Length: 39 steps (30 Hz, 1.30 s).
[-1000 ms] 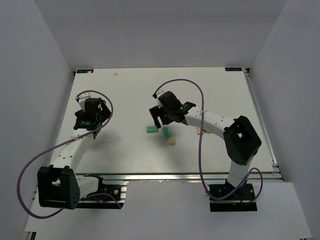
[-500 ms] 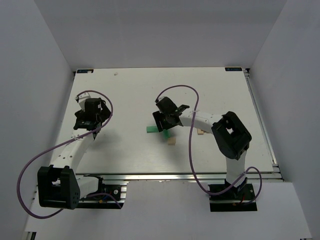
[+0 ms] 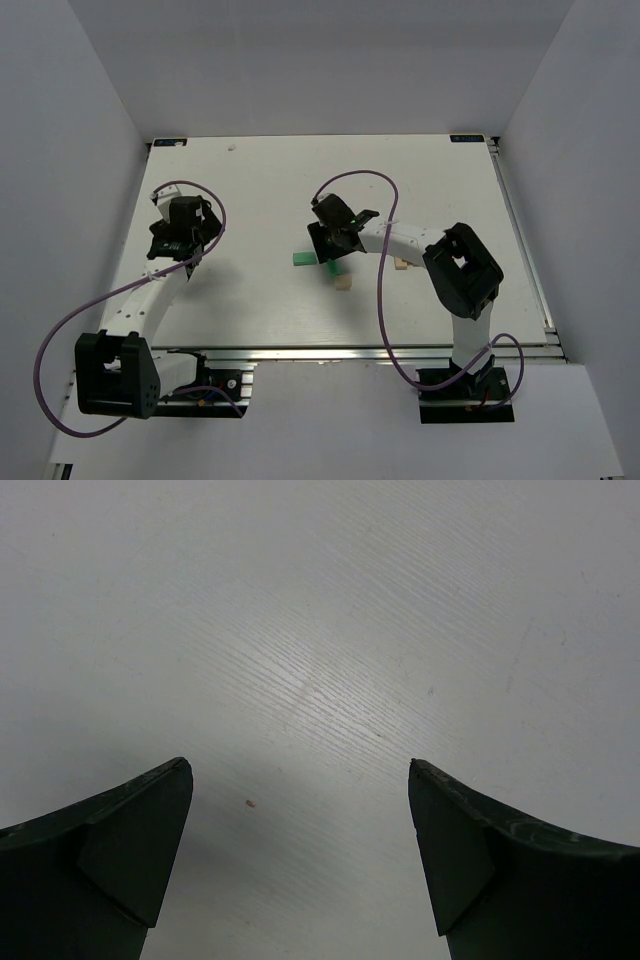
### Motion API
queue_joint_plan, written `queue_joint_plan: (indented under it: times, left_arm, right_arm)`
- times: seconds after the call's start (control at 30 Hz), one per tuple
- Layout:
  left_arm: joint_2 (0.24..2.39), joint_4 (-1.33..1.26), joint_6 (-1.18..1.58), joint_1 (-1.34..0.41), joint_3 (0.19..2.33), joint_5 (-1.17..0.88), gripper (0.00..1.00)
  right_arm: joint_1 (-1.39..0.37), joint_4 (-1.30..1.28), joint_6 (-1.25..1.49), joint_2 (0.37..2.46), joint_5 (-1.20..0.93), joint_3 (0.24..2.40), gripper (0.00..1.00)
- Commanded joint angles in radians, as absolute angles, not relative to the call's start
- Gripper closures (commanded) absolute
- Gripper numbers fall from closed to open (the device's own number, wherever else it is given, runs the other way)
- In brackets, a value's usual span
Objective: Build the wood block tower
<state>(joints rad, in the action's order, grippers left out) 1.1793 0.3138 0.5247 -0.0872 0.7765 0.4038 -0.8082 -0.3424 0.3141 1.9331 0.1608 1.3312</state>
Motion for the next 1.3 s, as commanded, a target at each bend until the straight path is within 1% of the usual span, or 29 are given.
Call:
queue_joint_plan:
  times: [0.0, 0.27, 0.53, 0.6, 0.7, 0.77, 0.8, 0.83, 0.87, 0.93, 0.97, 1.07, 1.1, 1.17, 1.27]
  left_arm:
    - [1.147, 0.311, 0.532, -0.084, 0.773, 0.41, 0.02]
    - [1.149, 0.31, 0.532, -0.086, 0.772, 0.408, 0.02]
    - [1.147, 0.311, 0.534, -0.084, 0.772, 0.413, 0.02]
    - [1.147, 0.311, 0.534, -0.084, 0.772, 0.414, 0.02]
    - [1.144, 0.311, 0.534, -0.084, 0.772, 0.414, 0.02]
    - [1.143, 0.31, 0.532, -0.086, 0.77, 0.414, 0.02]
    - [1.141, 0.31, 0.534, -0.086, 0.77, 0.413, 0.02]
    - [1.141, 0.31, 0.534, -0.086, 0.77, 0.413, 0.02]
    - [1.141, 0.31, 0.532, -0.084, 0.77, 0.413, 0.02]
    - [1.141, 0.31, 0.532, -0.086, 0.77, 0.413, 0.02]
    - [1.14, 0.31, 0.532, -0.084, 0.77, 0.41, 0.02]
    - [1.137, 0.31, 0.532, -0.084, 0.769, 0.41, 0.02]
    - [1.135, 0.31, 0.532, -0.086, 0.769, 0.41, 0.02]
    - [1.134, 0.311, 0.532, -0.084, 0.769, 0.41, 0.02]
    - [1.127, 0.305, 0.529, -0.084, 0.767, 0.396, 0.02]
  right_arm:
    - [-0.811, -0.357, 0.334, 1.94, 0.169, 1.328, 0.4]
    - [-0.813, -0.353, 0.341, 1.936, 0.156, 1.305, 0.39]
    - [-0.813, -0.353, 0.344, 1.937, 0.153, 1.299, 0.43]
    - [-0.813, -0.35, 0.345, 1.936, 0.147, 1.296, 0.48]
    - [-0.813, -0.353, 0.347, 1.937, 0.143, 1.298, 0.53]
    - [-0.813, -0.353, 0.347, 1.937, 0.143, 1.298, 0.54]
    - [-0.813, -0.351, 0.347, 1.937, 0.144, 1.298, 0.57]
    - [-0.813, -0.35, 0.347, 1.937, 0.144, 1.296, 0.58]
    - [-0.813, -0.345, 0.347, 1.936, 0.144, 1.295, 0.63]
    - [-0.813, -0.339, 0.347, 1.934, 0.14, 1.293, 0.66]
    - [-0.813, -0.337, 0.342, 1.934, 0.135, 1.295, 0.69]
    - [-0.813, -0.328, 0.339, 1.933, 0.127, 1.295, 0.72]
    - [-0.811, -0.321, 0.333, 1.927, 0.123, 1.292, 0.76]
    - [-0.813, -0.278, 0.328, 1.914, 0.101, 1.27, 0.77]
    - [-0.813, -0.2, 0.304, 1.856, 0.081, 1.22, 0.82]
